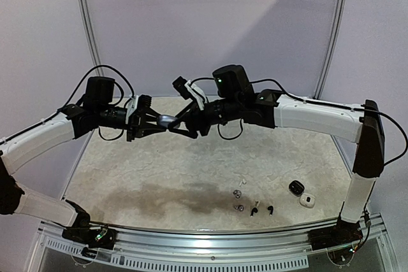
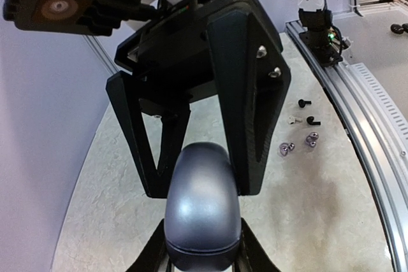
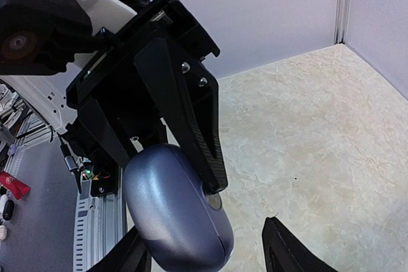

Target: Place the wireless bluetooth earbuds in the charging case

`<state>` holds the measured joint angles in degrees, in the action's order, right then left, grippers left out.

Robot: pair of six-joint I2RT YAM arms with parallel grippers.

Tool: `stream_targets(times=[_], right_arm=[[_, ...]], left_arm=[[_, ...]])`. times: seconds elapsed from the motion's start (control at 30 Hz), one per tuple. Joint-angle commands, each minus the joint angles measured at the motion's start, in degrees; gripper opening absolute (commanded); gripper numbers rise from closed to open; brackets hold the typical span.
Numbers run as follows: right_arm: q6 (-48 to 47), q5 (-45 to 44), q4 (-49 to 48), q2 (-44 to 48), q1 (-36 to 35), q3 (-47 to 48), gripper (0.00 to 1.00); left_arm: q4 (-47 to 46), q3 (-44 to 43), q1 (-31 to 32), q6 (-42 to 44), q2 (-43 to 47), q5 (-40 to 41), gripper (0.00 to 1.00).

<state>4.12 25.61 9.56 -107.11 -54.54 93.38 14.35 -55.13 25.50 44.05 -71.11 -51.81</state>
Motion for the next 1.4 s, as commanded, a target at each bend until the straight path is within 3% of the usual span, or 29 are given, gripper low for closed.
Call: stream_targets(times=[0.0,0.17,0.27,0.43,1.0,1.37], right_arm=[[3.0,-5.3,-5.6,1.3,4.6,3.8,0.6],[0.6,3.5,-6.3,1.2,4.3,2.4,0.73],[-3.6,6.0,-6.2,1.3,3.0,1.2,0.73],[-6.1,6.3,-4.5,0.2,2.7,2.3,0.58],[-12.8,6.7,3.3,-1.9,0.9,4.5,0.5],[-13.9,7.1,6.2,-3.0,0.8,5.4,0.38]], left_arm=[[7.8,1.0,1.1,0.4,0.4,-4.1,0.0],[2.7,1.1,0.7,-9.8,0.3,-3.1,0.0],[-0.4,1.4,0.6,-14.1,0.4,-3.8,0.0],[-0.8,1.4,0.6,-14.2,0.2,-4.2,0.0],[-3.7,1.6,0.4,-17.9,0.0,-4.6,0.0],[-4.4,1.9,0.4,-18.2,-0.1,-4.8,0.0]])
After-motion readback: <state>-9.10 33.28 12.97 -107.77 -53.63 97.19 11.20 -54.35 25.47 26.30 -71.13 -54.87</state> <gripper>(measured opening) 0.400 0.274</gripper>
